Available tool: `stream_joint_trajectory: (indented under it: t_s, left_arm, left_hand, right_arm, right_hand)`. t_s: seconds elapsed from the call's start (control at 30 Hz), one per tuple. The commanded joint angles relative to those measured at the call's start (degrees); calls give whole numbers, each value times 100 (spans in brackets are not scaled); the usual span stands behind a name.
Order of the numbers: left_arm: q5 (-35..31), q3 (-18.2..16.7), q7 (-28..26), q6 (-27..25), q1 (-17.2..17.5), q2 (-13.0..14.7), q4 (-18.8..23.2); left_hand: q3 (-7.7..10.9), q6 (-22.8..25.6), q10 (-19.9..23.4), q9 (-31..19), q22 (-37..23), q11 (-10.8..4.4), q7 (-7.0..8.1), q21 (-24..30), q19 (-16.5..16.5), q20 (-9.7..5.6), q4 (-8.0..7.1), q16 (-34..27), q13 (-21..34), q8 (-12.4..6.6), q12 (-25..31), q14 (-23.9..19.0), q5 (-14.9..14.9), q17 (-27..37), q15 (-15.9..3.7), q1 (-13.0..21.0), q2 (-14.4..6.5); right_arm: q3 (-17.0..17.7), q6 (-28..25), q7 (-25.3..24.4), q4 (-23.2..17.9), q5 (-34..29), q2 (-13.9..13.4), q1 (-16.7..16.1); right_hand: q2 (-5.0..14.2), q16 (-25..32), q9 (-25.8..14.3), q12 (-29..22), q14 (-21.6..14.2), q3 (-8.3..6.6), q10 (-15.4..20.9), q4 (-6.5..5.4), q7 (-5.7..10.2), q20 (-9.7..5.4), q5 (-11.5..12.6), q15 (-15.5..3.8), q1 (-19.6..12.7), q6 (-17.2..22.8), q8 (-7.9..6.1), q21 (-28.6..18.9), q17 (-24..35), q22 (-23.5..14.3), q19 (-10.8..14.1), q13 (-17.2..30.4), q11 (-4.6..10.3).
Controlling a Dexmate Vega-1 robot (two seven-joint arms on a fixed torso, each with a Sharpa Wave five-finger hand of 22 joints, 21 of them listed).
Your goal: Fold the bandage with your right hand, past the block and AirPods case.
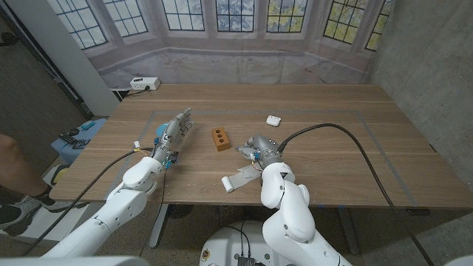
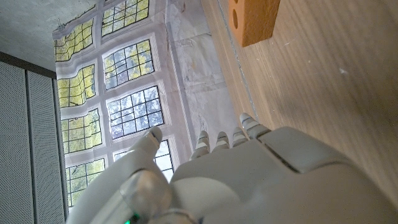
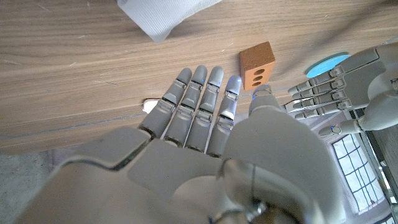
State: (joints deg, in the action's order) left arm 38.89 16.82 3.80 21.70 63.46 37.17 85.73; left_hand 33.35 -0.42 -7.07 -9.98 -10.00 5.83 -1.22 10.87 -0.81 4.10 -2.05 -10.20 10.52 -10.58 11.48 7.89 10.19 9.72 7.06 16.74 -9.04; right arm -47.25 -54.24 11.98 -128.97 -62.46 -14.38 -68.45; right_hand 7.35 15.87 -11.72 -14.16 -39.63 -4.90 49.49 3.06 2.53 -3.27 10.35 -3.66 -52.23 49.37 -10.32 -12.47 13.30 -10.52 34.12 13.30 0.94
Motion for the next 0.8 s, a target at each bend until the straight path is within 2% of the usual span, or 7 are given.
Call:
stream_joint_trajectory:
  t_s: [0.03,0.57,0.8]
  left_arm:
    - [18,-17,46,-29,-55,24,-54]
    - [-21,38,111,-100,-293,-3,-193]
    - [-77,34,2,-127,-299,2,-130]
  left_hand:
    - [42,-11,35,-24,-10,-23,11,40,5,28,4,-1,30,9,33,30,-19,11,18,-27,-19]
    - [59,-13,32,-24,-10,-23,5,41,5,29,48,1,30,10,30,26,-21,5,18,-8,-21]
    - [64,-13,33,-24,-9,-16,13,44,-5,31,79,-1,29,10,30,15,-24,1,15,12,-20]
  right_arm:
    - [42,146,-1049,-118,1281,-475,265]
    - [260,392,-2118,-71,2798,-942,663]
    - [456,617,-2523,-50,3409,-1150,719]
  right_hand:
    - [20,-22,1,12,10,-34,-34,-38,6,-170,17,-540,80,-56,-27,4,2,-20,-16,-6,-10]
    - [31,-67,12,54,-4,-41,-72,-41,-16,-232,20,-579,149,-90,-49,-20,-43,-20,30,-22,-23]
    - [38,-93,17,71,-16,-56,-83,-29,-38,-280,23,-605,157,-104,-58,-27,-71,-17,47,-29,-52]
